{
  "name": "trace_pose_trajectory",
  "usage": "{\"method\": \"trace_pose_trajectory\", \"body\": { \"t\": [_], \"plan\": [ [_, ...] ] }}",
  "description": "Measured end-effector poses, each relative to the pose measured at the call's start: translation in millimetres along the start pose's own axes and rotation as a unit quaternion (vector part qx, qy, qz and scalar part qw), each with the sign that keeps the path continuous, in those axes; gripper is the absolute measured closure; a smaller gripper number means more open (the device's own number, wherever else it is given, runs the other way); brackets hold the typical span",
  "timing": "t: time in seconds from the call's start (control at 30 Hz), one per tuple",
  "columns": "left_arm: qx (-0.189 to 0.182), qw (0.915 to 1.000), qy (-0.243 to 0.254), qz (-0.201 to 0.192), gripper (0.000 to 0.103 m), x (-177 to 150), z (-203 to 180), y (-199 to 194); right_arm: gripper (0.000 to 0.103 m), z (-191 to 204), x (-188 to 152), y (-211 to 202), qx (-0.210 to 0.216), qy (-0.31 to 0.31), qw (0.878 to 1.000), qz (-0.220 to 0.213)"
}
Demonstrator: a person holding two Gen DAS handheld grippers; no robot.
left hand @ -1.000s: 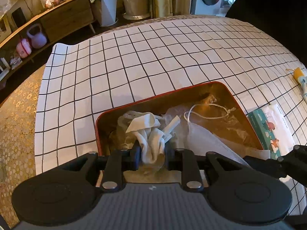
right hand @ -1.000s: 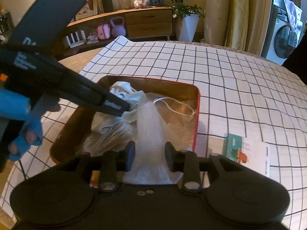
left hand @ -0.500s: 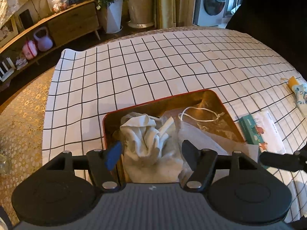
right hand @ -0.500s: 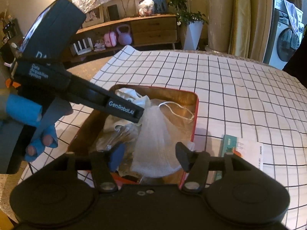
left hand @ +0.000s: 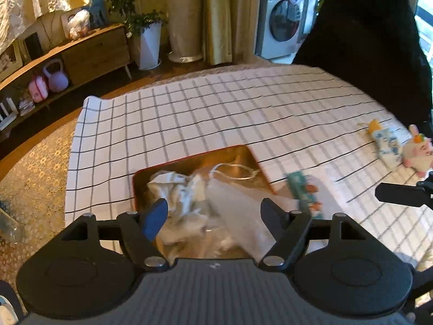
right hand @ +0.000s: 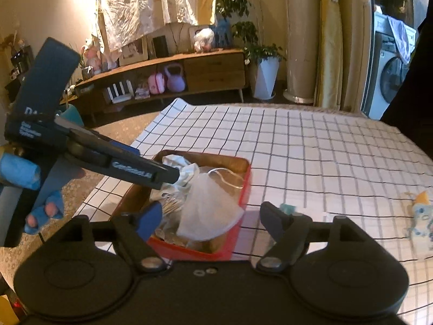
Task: Organize soft objects
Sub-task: 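Move both grippers toward the yellow duck and blue-printed mask packet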
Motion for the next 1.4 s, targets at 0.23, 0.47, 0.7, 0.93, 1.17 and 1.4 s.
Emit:
{"method": "trace_pose_trajectory", "body": {
  "t": [0.23,0.47,0.7,0.93,1.17,1.4],
  "plan": [
    [-0.028,0.9994,0.016,-0.013,0.02,-2.9,-41.2,-21.0,0.015,-16.7,-7.5,-34.3,-0.006,0.006,1.0,-0.013],
    [-0.069,0.9969,0.026,-0.026,0.018,-6.4,-87.7,-29.8,0.009,-47.5,-25.5,-66.3,-0.02,0.018,0.999,-0.023],
    [-0.113,0.9928,0.034,-0.023,0.015,-7.3,-134.7,-18.6,0.005,-98.1,-53.6,-90.0,-0.052,0.047,0.997,-0.02],
    [-0.141,0.9888,0.038,-0.029,0.007,-2.7,-182.7,-0.1,0.005,-155.8,-85.6,-99.4,-0.103,0.083,0.991,-0.003],
    [-0.156,0.987,0.025,-0.031,0.007,13.5,-219.8,27.0,0.005,-192.5,-106.1,-93.6,-0.127,0.093,0.987,0.009],
    [-0.133,0.9903,0.033,-0.023,0.007,30.4,-255.8,62.6,0.005,-218.9,-115.8,-78.1,-0.13,0.096,0.987,0.017]
  ]
}}
Point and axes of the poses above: each gripper's, at about its wrist camera, not at the fingertips, and y roughly the way its jaws point, z to its left, x to its top, the point moved 2 cm from there along y, roughly the way its jaws point, and after that the axes turned 7 degrees about -y, right-handed, at the moved point
